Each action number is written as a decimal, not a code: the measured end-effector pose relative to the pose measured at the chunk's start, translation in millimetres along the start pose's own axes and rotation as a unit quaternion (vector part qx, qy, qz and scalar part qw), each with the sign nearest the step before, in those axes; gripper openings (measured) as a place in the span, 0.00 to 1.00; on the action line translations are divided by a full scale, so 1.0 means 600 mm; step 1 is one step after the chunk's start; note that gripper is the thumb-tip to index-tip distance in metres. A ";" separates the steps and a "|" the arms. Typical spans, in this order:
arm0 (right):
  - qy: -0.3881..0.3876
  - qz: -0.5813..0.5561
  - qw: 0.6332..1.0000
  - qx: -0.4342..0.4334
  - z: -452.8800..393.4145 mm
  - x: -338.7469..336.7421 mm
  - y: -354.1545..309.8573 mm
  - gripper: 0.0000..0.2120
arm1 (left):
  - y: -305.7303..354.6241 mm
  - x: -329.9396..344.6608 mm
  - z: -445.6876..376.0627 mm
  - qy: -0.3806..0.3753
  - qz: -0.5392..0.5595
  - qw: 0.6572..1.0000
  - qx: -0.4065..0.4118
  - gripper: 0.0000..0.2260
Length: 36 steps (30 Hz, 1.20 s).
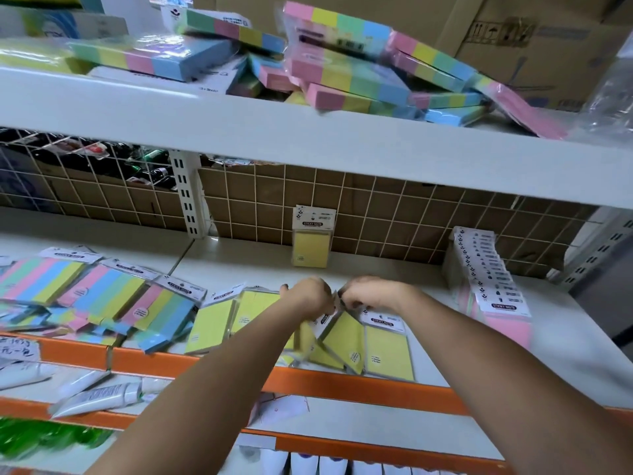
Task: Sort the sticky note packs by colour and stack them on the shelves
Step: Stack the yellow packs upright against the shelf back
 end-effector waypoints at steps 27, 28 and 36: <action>0.054 -0.327 0.941 -0.064 -0.006 -0.081 0.017 0.17 | -0.066 -0.089 -0.012 0.139 0.515 0.846 0.009 0.17; 0.055 -0.311 0.946 -0.066 -0.008 -0.082 0.012 0.16 | -0.069 -0.082 -0.013 0.115 0.509 0.853 0.005 0.17; 0.105 -0.314 0.939 -0.094 -0.048 -0.098 -0.022 0.14 | -0.066 -0.044 -0.022 -0.042 0.376 0.925 -0.035 0.18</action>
Point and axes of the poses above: each hand's wrist, its own z-axis away from the middle knuckle, its own x-axis out of the palm, y = z × x, the point moved 8 cm from there along -z, towards the middle knuckle, and after that the axes turned 8 degrees about -y, right-handed, at the moved point
